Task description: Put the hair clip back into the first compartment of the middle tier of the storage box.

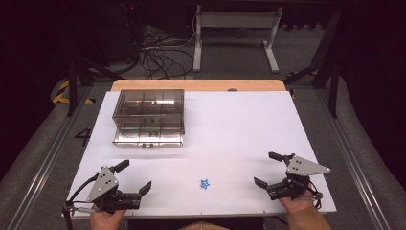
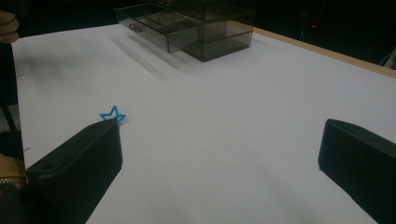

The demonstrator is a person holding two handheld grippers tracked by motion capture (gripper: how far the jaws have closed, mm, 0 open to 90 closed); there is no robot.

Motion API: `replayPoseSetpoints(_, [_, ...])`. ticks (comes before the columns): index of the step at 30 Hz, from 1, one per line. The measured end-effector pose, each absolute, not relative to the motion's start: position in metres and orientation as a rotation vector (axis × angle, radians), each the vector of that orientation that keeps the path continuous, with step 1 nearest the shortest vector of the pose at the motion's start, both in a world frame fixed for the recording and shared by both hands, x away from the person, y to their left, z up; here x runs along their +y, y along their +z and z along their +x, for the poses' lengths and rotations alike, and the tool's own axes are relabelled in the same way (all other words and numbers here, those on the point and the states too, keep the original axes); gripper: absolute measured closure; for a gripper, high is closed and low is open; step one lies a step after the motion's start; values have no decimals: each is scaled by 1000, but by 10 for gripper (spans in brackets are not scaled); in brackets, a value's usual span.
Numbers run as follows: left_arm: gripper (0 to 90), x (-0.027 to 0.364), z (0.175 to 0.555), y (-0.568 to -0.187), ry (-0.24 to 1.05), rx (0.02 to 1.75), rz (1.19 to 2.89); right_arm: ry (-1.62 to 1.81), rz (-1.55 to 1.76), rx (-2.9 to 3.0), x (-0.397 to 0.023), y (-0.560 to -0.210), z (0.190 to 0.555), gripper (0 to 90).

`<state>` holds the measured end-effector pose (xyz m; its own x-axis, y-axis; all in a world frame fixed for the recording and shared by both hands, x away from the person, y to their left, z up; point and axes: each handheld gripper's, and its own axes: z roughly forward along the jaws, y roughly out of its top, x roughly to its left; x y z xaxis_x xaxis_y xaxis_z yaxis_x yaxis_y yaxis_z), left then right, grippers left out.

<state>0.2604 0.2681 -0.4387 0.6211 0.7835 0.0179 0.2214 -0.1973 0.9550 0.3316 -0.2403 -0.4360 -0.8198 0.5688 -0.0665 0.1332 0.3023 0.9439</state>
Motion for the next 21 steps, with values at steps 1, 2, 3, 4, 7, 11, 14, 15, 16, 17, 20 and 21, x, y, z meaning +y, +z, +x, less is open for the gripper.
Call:
replayPoseSetpoints(1, [10,268,260,-439,632,826,1735,1526,627,2189,-240,-436,332,5])
replayPoseSetpoints(2, [10,268,260,-439,632,826,1735,1525,625,2191,-240,-436,332,5])
replayPoseSetpoints(3, [10,268,260,-439,630,825,1735,1524,623,2192,-240,-436,332,5])
replayPoseSetpoints(4, [10,268,260,-439,630,826,1736,1524,623,2192,-240,-436,332,5])
replayPoseSetpoints(7, [11,268,260,-438,632,823,1731,1524,624,2196,-239,-437,332,7])
replayPoseSetpoints(11, [11,268,260,-438,636,821,1730,1521,623,2200,-239,-437,331,9])
replayPoseSetpoints(14, [11,268,260,-438,635,821,1734,1522,624,2199,-239,-437,331,10])
replayPoseSetpoints(15, [11,268,260,-438,637,822,1737,1522,623,2199,-239,-437,331,10])
replayPoseSetpoints(16, [11,268,260,-439,636,824,1737,1522,621,2200,-239,-437,331,10])
replayPoseSetpoints(17, [11,268,260,-439,638,826,1738,1522,621,2200,-239,-437,331,10])
replayPoseSetpoints(20, [11,268,261,-439,639,823,1743,1519,629,2207,-238,-438,332,10])
replayPoseSetpoints(21, [11,268,261,-439,638,822,1743,1519,629,2207,-238,-438,332,10])
